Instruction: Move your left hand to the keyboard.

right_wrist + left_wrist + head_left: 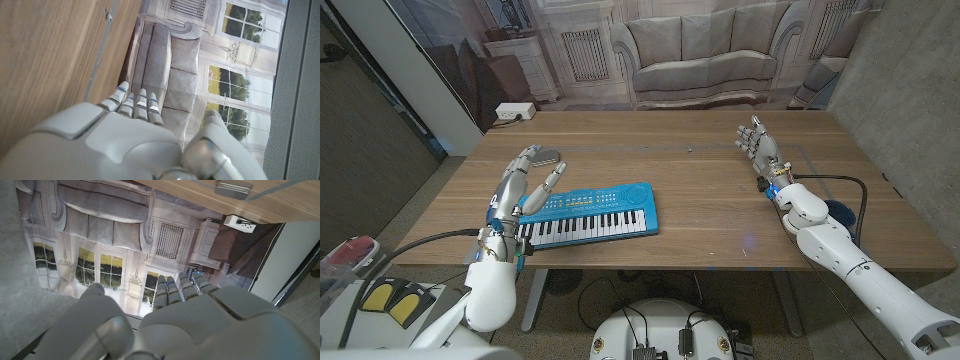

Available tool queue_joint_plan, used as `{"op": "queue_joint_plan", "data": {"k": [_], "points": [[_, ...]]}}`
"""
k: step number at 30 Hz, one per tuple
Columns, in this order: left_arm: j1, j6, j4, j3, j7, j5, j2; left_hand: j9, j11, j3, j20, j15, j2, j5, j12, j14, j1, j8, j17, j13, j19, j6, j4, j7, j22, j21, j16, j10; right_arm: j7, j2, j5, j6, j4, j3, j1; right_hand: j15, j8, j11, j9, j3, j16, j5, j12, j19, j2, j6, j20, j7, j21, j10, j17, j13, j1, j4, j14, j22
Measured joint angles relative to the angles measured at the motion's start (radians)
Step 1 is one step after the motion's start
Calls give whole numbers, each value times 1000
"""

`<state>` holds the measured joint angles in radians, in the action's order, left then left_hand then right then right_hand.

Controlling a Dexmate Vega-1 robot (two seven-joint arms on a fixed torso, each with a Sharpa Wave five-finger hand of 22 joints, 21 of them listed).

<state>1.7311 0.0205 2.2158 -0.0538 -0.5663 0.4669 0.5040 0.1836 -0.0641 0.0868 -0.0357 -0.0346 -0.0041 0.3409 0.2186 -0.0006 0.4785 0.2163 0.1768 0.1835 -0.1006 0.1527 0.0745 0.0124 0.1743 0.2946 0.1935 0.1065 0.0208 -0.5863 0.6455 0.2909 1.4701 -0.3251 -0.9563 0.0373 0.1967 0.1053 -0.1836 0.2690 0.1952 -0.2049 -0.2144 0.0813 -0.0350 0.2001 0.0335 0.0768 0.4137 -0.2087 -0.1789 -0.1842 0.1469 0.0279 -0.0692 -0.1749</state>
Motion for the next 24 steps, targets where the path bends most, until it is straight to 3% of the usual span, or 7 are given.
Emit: {"op": "queue_joint_plan", "data": {"k": [1,9,24], "points": [[0,-53,4,3,-8,36,2,0,0,0,0,-2,0,0,0,2,0,0,0,0,0,0,0,0,0,0,0,0,0,0,0,0,0,0,0,0,0,0,0,-3,0,0,0,0,0,0,0,0,0,0,0,0,0,3,0,0],[-3,-139,28,24,-16,81,23,0,0,0,0,-2,4,0,0,2,4,0,0,0,0,0,0,0,0,-8,0,0,0,-1,0,-1,1,0,0,0,0,0,0,-4,0,0,0,0,0,0,0,0,0,0,0,0,0,4,0,0],[-20,-251,50,53,-10,115,75,0,-5,-4,0,4,5,0,-4,7,13,0,0,0,11,4,-4,-4,0,-15,0,5,3,-2,1,-1,8,4,-6,0,0,0,0,-4,0,0,0,4,0,0,4,0,-7,0,0,0,0,4,0,0]]}}
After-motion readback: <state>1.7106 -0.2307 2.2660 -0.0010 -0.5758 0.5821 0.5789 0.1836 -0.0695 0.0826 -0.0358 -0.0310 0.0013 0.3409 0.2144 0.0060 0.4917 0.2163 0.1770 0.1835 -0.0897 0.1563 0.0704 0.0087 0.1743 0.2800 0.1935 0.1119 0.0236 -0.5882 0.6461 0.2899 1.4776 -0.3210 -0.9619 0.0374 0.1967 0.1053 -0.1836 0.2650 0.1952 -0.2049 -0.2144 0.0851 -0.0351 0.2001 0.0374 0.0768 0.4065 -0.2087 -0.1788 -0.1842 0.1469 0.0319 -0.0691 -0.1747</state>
